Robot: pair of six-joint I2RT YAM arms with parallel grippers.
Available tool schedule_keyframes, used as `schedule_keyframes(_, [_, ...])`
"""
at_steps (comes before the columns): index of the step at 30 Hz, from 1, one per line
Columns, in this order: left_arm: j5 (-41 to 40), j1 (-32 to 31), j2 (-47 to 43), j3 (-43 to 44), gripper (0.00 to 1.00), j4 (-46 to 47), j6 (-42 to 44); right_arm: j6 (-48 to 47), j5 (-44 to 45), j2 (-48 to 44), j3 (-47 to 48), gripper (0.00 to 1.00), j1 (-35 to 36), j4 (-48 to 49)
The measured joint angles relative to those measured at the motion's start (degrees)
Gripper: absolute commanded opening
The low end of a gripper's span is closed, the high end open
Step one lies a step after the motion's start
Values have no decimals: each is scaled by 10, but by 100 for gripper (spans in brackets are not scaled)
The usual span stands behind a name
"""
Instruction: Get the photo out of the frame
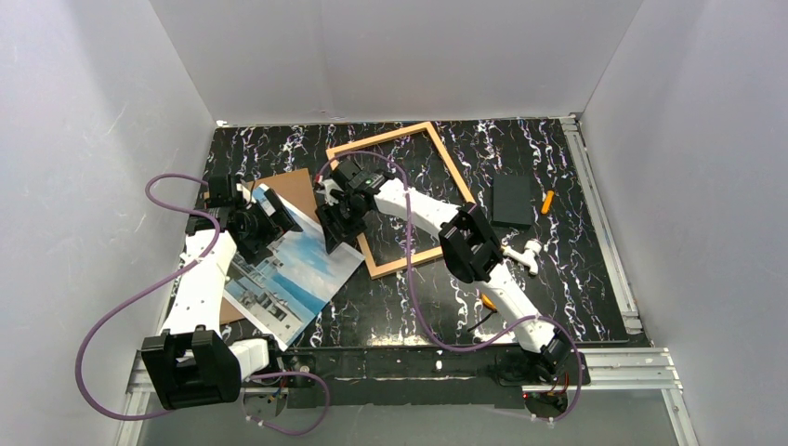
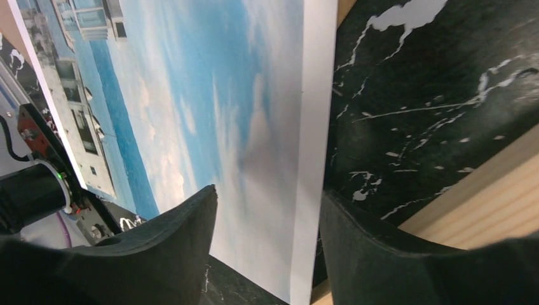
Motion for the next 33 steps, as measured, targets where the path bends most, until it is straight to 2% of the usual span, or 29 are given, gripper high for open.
schedule_keyframes(4, [2,0,0,0,98,3,0,31,-27,-4,-29,41,0,26])
schedule_keyframes(9, [3,0,0,0,98,3,0,105,-68,-41,-138,20,-11,112])
schedule_keyframes(12, [5,0,0,0,98,3,0,153,-95,-64,-205,3,-24,168])
schedule_keyframes(13, [5,0,0,0,98,3,0,169,-105,-66,-220,1,-28,185])
schedule_keyframes(21, [7,0,1,0,98,4,0,261,-146,-97,-312,1,-41,313])
schedule_keyframes(22, [9,0,3,0,98,4,-2,266,-146,-106,-327,7,-40,324])
schedule_keyframes(24, [16,1,17,0,98,4,-7,277,-143,-130,-360,28,-39,344])
schedule_keyframes(26, [28,5,50,0,98,5,-17,278,-132,-154,-385,40,-37,352])
schedule_keyframes(33, [28,45,144,-9,98,16,-69,225,-65,-177,-374,57,-21,330])
